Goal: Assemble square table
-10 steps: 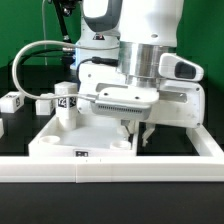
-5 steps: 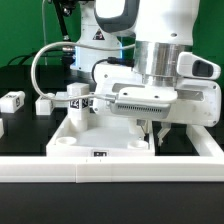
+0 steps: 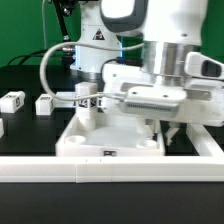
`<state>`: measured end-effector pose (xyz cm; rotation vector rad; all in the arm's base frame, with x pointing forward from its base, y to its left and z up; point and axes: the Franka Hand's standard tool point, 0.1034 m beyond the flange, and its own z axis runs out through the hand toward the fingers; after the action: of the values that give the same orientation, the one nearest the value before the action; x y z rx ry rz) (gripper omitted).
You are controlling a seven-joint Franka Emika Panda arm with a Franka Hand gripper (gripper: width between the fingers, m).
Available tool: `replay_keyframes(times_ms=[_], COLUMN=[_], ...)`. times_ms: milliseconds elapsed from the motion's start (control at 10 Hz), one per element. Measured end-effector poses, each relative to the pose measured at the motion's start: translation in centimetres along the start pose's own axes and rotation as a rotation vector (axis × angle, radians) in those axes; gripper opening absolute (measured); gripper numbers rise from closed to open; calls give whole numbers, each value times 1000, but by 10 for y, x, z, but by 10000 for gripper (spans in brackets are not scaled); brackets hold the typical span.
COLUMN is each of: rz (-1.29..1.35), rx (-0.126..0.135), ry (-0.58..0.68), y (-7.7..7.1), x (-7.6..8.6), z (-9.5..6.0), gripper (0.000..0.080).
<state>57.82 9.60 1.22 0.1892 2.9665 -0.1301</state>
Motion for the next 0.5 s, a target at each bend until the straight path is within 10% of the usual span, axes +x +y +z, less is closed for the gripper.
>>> replay_keyframes(times_ms=[500], rz=[-61], rx=[50], ry=[23], y=[24], x=[4], z=[-2], gripper=[64])
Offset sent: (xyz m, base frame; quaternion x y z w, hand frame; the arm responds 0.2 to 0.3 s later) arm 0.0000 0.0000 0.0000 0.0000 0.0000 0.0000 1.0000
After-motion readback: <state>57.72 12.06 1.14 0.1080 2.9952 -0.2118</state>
